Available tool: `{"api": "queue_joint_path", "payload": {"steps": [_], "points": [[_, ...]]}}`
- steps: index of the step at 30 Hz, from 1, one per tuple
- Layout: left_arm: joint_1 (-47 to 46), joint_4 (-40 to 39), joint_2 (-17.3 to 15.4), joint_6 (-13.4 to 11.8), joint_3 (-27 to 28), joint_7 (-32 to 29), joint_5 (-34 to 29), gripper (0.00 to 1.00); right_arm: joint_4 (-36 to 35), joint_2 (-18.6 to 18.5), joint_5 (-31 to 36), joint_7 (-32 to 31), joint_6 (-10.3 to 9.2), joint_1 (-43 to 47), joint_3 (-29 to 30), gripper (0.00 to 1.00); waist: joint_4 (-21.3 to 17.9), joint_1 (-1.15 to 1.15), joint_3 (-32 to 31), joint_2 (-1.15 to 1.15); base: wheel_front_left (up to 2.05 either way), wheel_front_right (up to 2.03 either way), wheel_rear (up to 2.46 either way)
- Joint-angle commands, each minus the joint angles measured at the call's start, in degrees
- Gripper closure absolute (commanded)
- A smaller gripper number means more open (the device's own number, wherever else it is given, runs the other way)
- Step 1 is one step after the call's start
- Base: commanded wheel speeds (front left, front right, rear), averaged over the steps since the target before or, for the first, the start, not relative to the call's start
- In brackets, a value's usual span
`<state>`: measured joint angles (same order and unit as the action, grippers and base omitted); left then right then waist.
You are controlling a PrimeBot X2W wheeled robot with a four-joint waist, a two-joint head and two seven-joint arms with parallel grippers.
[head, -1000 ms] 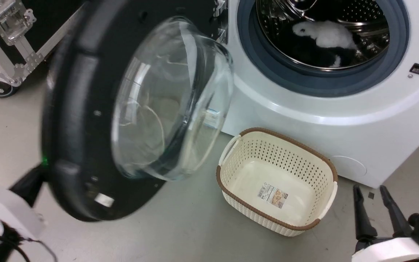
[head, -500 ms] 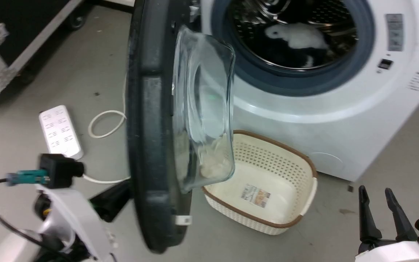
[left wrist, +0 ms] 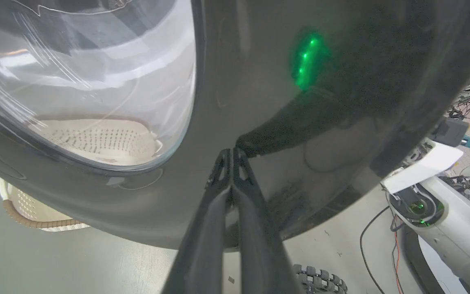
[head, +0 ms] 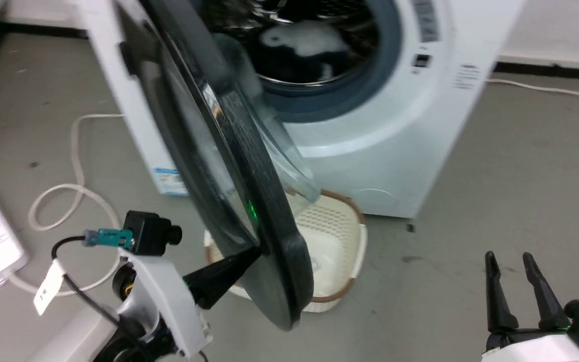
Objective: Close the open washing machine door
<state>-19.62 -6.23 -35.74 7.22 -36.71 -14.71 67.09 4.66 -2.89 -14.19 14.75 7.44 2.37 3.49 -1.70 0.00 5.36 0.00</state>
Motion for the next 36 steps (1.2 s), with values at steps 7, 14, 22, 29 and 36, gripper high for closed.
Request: {"api": "queue_joint_path", "payload": {"steps": [7, 14, 22, 29, 36], "points": [[-6.56, 6.63, 2.35, 0.26, -2.73, 2.61, -3.72, 1.00, -1.57, 0.02, 5.23, 0.25, 0.05, 0.23, -2.66, 0.00, -7.95, 0.00, 1.24, 0.00, 0.00, 0.00, 0.00], [-12.75, 14.66, 5.58, 0.25, -3.96, 5.09, -6.95, 1.00, -2.31, 0.02, 5.22, 0.25, 0.05, -0.01, -4.31, 0.00, -11.76, 0.00, 2.48, 0.00, 0.00, 0.00, 0.00], [-20.30, 24.29, 9.35, -1.47, -3.70, 8.95, -12.11, 1.00, -3.01, 0.02, 3.44, 0.25, 0.05, -0.37, -4.23, 0.00, -13.51, 0.00, 4.32, 0.00, 0.00, 0.00, 0.00], [-26.52, 30.24, 11.63, -2.31, -3.15, 11.84, -15.01, 1.00, -3.35, 0.02, 2.89, 0.25, 0.05, -1.27, -4.85, 0.00, -14.98, 0.00, 5.89, 0.00, 0.00, 0.00, 0.00], [-27.73, 33.28, 13.21, -1.55, -3.50, 12.81, -14.49, 1.00, -2.97, 0.02, 2.74, 0.25, 0.05, -1.00, -4.50, 0.00, -13.97, 0.00, 4.42, 0.00, 0.00, 0.00, 0.00]]}}
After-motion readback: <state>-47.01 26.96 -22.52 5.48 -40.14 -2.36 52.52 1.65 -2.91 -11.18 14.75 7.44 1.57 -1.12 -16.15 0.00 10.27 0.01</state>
